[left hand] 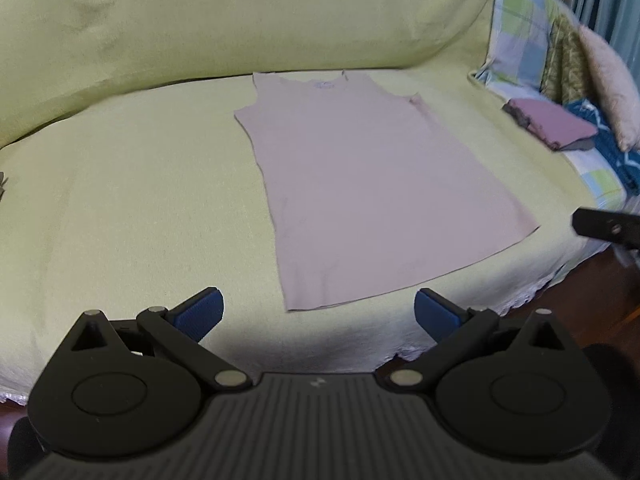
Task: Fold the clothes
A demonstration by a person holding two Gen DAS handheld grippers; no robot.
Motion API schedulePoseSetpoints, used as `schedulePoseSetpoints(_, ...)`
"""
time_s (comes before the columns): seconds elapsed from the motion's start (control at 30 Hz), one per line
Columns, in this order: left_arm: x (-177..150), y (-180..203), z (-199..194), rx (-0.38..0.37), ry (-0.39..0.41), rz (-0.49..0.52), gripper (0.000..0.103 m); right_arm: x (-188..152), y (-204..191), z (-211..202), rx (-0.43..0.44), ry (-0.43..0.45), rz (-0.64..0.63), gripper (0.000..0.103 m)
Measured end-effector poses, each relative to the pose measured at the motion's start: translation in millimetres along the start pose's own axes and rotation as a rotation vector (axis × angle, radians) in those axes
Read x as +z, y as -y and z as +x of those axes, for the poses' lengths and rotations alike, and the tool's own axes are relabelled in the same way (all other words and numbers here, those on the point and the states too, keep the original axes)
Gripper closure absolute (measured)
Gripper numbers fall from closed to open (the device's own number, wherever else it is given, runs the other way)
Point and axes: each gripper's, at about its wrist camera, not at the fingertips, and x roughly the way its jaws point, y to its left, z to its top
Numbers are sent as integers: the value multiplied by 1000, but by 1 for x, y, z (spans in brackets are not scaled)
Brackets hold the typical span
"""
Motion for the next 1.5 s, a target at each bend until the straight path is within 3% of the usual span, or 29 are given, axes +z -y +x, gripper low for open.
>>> schedulePoseSetpoints(0.27, 8, -1, 31, 26, -8, -46, 0, 8, -1, 1, 3, -6, -2, 1)
schedulePoseSetpoints(0.5, 10, -4, 27, 87, 9, -67, 0, 9, -8, 8, 43, 26, -48, 1)
schedulePoseSetpoints(0.87, 7, 11, -7, 38, 31, -73, 0, 2, -3, -6, 12, 48, -74, 1)
schedulePoseSetpoints(1.2, 11, 12, -14, 62, 61, -131, 0, 7, 1, -6, -8, 52, -98, 1)
schedulePoseSetpoints(1.33, 6, 14, -18, 1, 75, -160, 0, 6, 2, -6, -7, 55, -102, 1)
schedulePoseSetpoints(1.5, 5, 22, -16, -15, 52, -131, 0, 5, 3, -5, -6, 49, -103, 1)
